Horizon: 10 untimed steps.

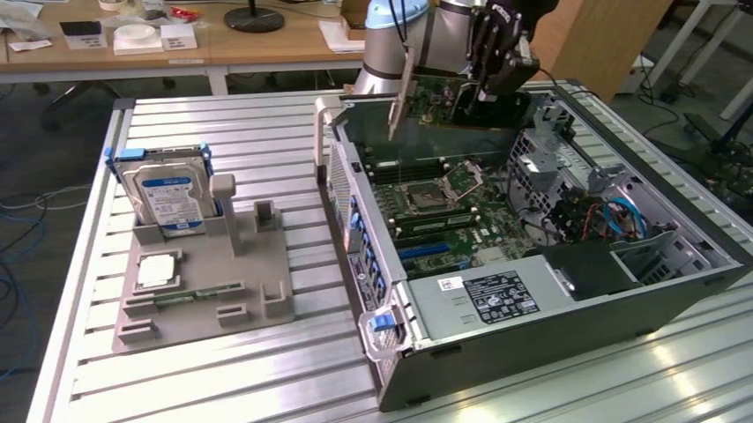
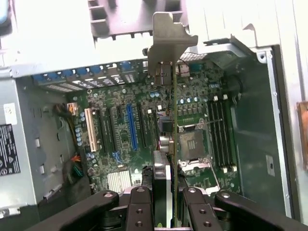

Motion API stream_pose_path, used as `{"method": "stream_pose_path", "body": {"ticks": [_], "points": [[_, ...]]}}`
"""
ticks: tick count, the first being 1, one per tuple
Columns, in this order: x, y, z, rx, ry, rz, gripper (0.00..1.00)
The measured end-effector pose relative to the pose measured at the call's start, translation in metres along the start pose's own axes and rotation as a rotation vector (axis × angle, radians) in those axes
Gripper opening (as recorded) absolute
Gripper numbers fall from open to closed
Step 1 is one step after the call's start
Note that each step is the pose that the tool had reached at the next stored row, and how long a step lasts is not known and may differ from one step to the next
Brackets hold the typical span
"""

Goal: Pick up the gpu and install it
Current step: 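Insert the gpu into the slot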

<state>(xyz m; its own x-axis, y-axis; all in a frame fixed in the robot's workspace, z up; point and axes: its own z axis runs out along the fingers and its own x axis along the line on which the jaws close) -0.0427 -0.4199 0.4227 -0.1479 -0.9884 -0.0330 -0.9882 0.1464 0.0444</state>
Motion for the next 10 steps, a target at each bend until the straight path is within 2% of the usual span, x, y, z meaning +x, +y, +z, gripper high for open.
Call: {"method": "stream_pose_path", "body": {"ticks": [10], "points": [[0.0000,-0.0001,0.0012,-0.0055,0.0075,-0.169,0.28]]}}
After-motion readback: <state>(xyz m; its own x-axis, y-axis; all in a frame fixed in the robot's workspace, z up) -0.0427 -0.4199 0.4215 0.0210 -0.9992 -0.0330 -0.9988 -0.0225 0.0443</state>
